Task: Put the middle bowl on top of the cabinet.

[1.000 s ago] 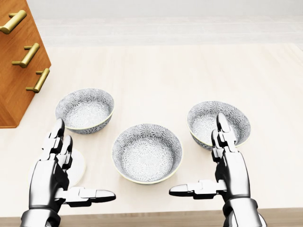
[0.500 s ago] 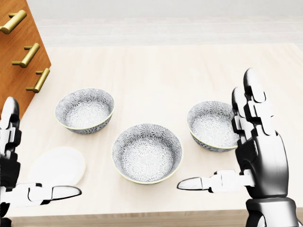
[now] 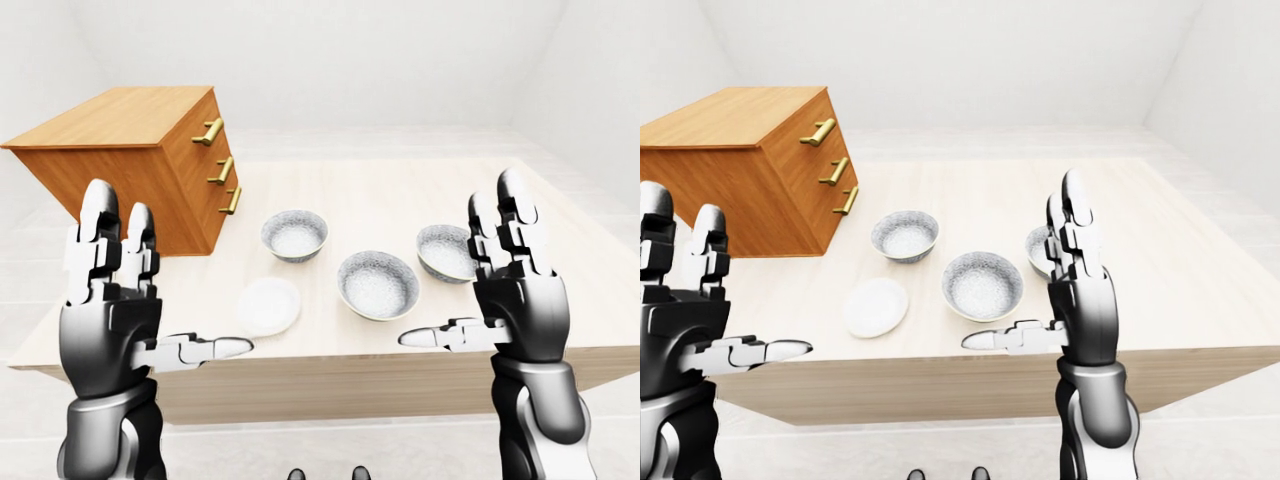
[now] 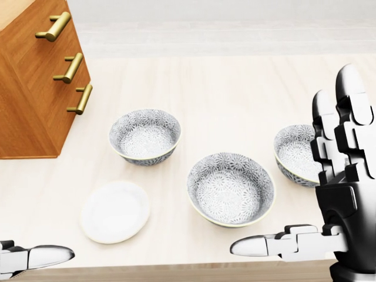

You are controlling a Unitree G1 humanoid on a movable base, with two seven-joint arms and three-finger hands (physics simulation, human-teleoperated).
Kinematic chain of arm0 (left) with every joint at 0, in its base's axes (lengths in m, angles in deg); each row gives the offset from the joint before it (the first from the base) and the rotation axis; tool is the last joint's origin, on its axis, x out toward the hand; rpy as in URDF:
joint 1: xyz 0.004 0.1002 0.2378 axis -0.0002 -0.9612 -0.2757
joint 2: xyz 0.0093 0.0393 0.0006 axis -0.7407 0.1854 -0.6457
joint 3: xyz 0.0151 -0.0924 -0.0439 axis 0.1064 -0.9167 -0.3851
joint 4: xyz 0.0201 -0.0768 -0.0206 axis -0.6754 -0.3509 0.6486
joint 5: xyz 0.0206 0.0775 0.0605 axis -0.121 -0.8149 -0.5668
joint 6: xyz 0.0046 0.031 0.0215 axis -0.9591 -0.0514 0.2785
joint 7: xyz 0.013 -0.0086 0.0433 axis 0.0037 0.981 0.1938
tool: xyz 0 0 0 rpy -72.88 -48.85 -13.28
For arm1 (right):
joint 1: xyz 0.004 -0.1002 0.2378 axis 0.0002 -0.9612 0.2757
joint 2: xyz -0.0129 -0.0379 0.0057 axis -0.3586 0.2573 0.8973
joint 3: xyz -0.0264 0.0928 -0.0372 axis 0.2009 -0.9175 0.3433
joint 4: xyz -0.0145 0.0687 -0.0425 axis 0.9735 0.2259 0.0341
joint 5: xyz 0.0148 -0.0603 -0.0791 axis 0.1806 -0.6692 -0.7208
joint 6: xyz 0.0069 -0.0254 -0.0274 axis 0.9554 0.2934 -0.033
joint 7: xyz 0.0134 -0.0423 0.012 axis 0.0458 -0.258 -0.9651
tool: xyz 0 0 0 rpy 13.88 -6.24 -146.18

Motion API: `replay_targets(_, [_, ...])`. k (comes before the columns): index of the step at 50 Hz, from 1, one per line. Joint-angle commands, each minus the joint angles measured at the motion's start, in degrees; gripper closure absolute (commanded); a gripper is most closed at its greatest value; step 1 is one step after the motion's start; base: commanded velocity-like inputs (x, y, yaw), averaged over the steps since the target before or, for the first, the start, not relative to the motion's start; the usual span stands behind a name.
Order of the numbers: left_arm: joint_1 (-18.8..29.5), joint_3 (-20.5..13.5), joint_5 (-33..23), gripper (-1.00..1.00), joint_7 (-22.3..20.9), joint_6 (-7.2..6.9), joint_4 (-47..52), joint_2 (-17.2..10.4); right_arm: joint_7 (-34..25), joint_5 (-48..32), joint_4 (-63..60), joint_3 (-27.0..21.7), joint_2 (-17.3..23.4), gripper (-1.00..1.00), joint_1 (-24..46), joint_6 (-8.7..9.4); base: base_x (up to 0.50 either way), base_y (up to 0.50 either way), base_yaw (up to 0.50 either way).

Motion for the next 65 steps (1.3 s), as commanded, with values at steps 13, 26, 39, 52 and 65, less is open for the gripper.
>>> replay_targets(13, [0.0,-0.2,-2.7,-1.00,-1.2,0.00,-1.1,0.7,-1.0,-0.9,-1.5,0.2,-0.5,-1.00,-0.8,0.00,0.00,0.50,0.00])
replay_targets(26, [3.4,-1.7,-1.5,-1.00,0.7,0.00,-5.2,-0.8,-2.2,0.0,-1.1,0.0,-0.6,-1.00,-1.9,0.00,0.00,0.44,0.00])
replay_targets(39, [1.8,-1.3,-1.7,-1.00,0.6,0.00,-5.2,-0.8,-3.2,0.9,-2.5,-0.6,-0.5,-1.00,-3.0,0.00,0.01,0.00,0.00])
replay_targets(52, [1.0,-1.8,-1.3,-1.00,-1.4,0.00,-4.1,-0.8,-3.5,0.4,-4.4,-0.6,-0.7,-1.00,-3.1,0.00,0.46,0.00,0.00])
replay_targets(65, [1.0,-1.4,-2.2,-1.00,-2.4,0.00,-4.5,-0.6,-2.8,-0.2,-3.1,-0.3,-0.8,-1.00,-2.6,0.00,0.25,0.00,0.00])
